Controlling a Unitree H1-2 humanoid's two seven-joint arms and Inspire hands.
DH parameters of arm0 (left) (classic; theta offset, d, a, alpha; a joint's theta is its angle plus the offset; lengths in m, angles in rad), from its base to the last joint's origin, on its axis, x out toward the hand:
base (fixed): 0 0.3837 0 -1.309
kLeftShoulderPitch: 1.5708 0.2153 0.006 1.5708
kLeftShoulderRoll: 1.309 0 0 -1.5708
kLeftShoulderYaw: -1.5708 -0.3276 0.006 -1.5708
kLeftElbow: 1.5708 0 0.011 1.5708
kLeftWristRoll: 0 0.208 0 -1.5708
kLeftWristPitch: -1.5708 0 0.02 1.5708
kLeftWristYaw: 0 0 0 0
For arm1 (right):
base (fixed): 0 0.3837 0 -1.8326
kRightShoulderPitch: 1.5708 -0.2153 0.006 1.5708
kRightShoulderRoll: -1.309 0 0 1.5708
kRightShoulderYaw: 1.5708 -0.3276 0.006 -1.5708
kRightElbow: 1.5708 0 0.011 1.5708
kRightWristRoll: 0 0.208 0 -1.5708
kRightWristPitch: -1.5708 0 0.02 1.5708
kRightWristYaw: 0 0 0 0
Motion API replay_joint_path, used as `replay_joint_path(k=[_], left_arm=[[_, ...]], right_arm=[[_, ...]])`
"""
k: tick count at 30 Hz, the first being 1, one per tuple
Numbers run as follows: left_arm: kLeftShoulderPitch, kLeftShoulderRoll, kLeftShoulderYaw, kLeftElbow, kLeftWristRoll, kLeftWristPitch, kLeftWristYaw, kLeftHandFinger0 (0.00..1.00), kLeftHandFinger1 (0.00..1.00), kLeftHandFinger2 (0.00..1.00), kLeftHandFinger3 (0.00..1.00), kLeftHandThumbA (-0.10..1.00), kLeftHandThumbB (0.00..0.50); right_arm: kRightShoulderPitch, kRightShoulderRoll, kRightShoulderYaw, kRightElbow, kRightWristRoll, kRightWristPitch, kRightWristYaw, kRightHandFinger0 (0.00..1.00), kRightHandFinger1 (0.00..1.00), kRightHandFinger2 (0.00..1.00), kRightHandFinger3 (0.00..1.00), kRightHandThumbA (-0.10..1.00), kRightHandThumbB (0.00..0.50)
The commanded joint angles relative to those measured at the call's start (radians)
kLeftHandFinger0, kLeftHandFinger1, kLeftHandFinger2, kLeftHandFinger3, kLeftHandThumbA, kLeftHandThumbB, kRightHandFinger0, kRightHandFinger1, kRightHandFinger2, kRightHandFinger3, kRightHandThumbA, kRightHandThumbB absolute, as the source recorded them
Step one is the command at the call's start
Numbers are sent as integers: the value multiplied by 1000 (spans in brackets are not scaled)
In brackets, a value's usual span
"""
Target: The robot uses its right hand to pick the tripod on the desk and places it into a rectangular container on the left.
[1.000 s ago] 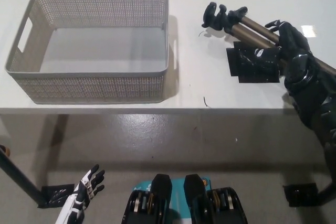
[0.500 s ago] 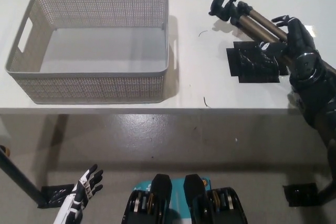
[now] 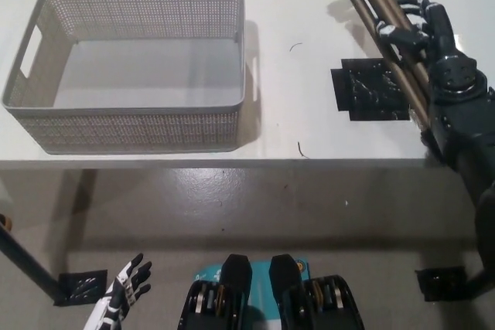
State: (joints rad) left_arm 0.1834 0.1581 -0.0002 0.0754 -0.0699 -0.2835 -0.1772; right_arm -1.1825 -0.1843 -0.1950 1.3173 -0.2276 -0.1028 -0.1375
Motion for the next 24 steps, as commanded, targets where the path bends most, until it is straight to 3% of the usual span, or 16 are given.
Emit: replay_joint_path(k=[1,5,7,9,13,18,20,24], left_arm=[[18,7,-2,4,-4,-55,-8,1000,1000,1000,1000,1000,212],[41,0,-4,-1,-18,-47,-12,1000,1000,1000,1000,1000,197],[40,-4,-3,-1,-33,-41,-16,1000,1000,1000,1000,1000,201],[25,-4,-3,1,-14,-39,-7,1000,1000,1000,1000,1000,202],[34,-6,-10,2,3,-44,-5,1000,1000,1000,1000,1000,207],[30,-2,-21,11,38,-72,-2,1000,1000,1000,1000,1000,158],[33,-2,-25,20,26,-79,-11,1000,1000,1000,1000,1000,168],[30,-4,-28,19,9,-71,-17,1000,1000,1000,1000,1000,177]], right_arm=[[-140,-2,-13,-117,95,-70,35,90,479,826,803,-100,140],[-132,11,-20,-217,140,-29,57,126,548,884,879,-100,130],[-130,12,-6,-263,138,-18,64,131,541,850,841,-100,141],[-138,18,5,-319,140,7,66,95,464,756,733,-100,153],[-113,56,56,-508,106,105,55,59,479,822,885,-100,124],[-111,94,153,-701,22,186,44,73,499,825,868,-100,151],[-111,111,188,-739,-1,181,44,51,509,816,882,-100,134],[-151,141,295,-683,-86,128,13,0,392,738,864,-100,123]])
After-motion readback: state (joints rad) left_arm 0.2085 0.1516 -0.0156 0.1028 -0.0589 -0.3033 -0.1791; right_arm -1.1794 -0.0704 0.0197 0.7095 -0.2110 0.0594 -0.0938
